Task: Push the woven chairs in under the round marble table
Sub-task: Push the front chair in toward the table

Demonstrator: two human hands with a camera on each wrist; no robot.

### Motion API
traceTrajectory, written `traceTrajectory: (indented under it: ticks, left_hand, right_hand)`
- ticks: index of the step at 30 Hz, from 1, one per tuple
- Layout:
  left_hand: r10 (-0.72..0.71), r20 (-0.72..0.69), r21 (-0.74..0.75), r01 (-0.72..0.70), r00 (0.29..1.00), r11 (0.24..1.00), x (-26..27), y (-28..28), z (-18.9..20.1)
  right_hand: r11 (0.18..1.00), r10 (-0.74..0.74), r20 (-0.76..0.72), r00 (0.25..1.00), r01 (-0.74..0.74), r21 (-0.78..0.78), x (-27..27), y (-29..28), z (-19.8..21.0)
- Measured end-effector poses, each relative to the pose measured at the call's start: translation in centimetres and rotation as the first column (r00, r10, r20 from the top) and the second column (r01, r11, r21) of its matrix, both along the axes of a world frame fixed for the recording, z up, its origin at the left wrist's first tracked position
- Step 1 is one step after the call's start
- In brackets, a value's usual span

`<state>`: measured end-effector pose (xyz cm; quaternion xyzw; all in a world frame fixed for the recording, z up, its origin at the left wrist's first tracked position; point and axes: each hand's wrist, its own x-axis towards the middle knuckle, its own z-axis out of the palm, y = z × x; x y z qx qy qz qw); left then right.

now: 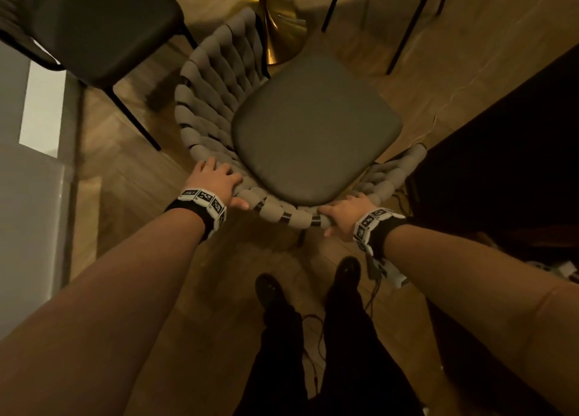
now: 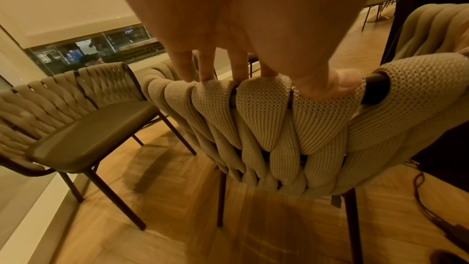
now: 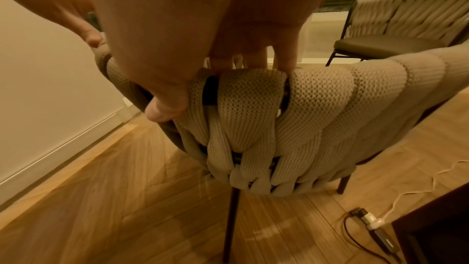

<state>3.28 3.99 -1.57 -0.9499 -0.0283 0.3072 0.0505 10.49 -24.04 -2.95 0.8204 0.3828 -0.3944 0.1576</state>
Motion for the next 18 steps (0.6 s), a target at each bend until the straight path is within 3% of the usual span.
traceTrajectory:
  ticks: [5,11,14,16,18]
  left_hand:
    - [0.033,0.025,-0.007,-0.032,0.999,0.999,1.3,-1.9,0.7]
    - [0.117,0.13,-0.109,-0.103,0.985,0.989,3.3,-7.3,0.8]
    - [0.126,0.149,-0.256,-0.085,0.981,0.963,4.9,-9.5,-0.1]
    - [0.194,0.129,-0.438,-0.12,0.972,0.891,6.2,-9.8,-0.6]
    - [0.218,0.121,-0.48,-0.135,0.968,0.867,7.3,-9.0,-0.6]
  right_hand:
    - [0.999,-0.033,0.052,0.998,0.032,0.01,2.3,-0.9,0.5]
    - [0.998,-0.049,0.232,0.971,0.042,0.035,8.1,-4.2,1.2]
    - [0.998,-0.063,0.335,0.94,0.058,0.026,12.2,-6.4,1.7]
    - [0.996,-0.083,0.401,0.912,0.081,0.023,15.3,-7.6,2.0]
    - [0.995,-0.093,0.376,0.922,0.102,-0.002,17.4,-7.8,2.2]
